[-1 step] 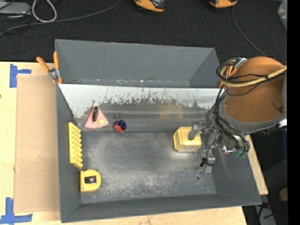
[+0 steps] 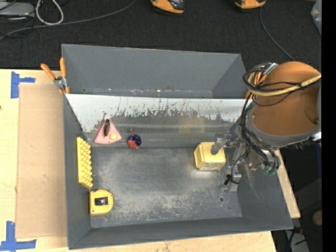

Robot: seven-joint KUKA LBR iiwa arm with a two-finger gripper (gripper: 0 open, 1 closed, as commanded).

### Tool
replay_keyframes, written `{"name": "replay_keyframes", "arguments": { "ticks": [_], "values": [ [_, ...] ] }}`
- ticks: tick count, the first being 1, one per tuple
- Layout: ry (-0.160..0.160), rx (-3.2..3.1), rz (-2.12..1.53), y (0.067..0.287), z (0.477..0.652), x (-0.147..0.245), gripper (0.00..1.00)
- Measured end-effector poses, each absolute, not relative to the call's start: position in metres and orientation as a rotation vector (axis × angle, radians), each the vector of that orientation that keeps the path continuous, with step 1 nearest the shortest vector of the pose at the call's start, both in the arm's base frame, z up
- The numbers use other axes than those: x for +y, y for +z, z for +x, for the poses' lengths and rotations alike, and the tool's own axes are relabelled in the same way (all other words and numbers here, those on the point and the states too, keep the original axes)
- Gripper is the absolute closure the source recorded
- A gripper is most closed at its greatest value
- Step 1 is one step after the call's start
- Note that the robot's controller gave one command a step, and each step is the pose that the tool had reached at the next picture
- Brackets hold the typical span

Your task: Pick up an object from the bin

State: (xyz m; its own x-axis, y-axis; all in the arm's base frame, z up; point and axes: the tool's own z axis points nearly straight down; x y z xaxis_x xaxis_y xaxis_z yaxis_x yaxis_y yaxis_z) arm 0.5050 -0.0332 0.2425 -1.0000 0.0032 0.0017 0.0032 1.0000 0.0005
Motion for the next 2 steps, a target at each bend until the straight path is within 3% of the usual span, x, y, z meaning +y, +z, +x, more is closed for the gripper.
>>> {"name": "replay_keyframes", "arguments": {
  "ticks": [1,2],
  "values": [
    [-0.001,-3.139,-0.202,0.170,0.600,-0.065,0.00],
    [-0.001,-3.128,0.302,0.161,0.527,-0.027,0.00]
  ]
}}
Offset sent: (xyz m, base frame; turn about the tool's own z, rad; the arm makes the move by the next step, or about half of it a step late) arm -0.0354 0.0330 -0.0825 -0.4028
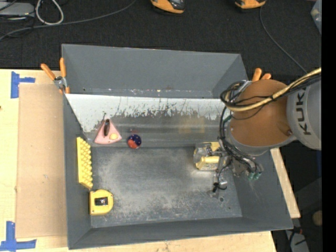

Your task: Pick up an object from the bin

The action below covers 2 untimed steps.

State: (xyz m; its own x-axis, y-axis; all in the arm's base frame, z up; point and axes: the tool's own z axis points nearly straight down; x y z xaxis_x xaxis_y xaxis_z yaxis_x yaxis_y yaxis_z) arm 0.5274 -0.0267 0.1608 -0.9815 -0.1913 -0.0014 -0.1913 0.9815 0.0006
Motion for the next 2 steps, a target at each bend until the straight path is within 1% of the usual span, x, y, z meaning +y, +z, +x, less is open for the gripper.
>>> {"name": "replay_keyframes", "arguments": {
  "ticks": [1,2],
  "values": [
    [0.001,3.110,-0.413,0.145,0.557,-0.047,0.00],
    [0.002,3.134,-0.098,0.109,0.576,-0.063,0.00]
  ]
}}
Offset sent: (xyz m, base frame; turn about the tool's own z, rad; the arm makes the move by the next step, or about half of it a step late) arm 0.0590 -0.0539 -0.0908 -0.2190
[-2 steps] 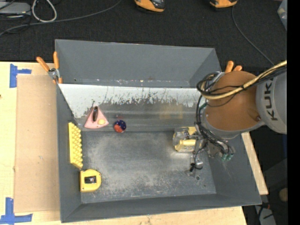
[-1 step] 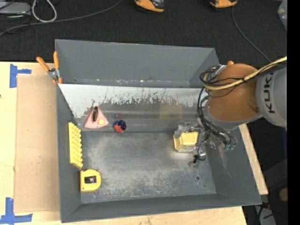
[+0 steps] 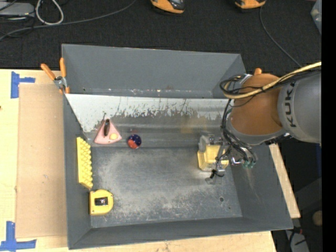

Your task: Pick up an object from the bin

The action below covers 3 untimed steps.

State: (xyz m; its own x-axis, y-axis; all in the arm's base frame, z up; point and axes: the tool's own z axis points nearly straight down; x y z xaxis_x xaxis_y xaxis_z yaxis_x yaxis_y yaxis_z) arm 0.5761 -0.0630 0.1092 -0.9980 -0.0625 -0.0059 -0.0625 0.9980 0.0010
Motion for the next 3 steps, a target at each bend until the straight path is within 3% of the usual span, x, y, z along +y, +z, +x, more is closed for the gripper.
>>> {"name": "replay_keyframes", "arguments": {
  "ticks": [1,2,3],
  "values": [
    [0.015,3.094,-0.453,0.071,0.618,-0.120,1.00],
    [0.015,3.094,-0.452,0.071,0.618,-0.120,1.00],
    [0.014,3.098,-0.453,0.099,0.617,-0.120,1.00]
  ]
}}
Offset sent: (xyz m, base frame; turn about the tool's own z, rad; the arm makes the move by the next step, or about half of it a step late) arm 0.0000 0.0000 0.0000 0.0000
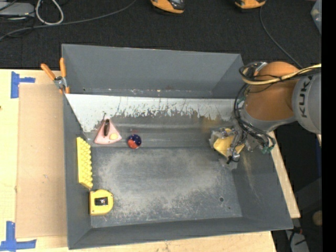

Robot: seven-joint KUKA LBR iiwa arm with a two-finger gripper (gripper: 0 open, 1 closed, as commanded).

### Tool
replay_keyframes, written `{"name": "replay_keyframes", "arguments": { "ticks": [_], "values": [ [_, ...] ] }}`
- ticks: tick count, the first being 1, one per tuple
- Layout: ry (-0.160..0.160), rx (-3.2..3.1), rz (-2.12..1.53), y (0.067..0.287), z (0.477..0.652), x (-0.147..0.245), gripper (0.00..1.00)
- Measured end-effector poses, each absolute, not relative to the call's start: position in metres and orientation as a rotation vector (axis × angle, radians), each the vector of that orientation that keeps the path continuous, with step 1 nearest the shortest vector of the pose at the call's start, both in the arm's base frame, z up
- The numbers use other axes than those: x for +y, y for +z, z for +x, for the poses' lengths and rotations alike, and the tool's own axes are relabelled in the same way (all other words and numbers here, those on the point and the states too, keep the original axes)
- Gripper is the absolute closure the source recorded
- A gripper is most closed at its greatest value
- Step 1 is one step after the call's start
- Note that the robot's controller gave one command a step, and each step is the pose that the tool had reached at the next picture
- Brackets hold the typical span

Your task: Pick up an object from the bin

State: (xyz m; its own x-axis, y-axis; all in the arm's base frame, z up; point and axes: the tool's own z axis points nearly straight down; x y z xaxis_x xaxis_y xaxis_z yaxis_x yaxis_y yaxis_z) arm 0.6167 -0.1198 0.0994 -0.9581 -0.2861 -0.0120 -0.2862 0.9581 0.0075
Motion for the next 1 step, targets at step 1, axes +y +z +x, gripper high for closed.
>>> {"name": "replay_keyframes", "arguments": {
  "ticks": [1],
  "values": [
    [0.012,3.094,-0.452,0.1149,0.6178,-0.1197,1.00]
  ]
}}
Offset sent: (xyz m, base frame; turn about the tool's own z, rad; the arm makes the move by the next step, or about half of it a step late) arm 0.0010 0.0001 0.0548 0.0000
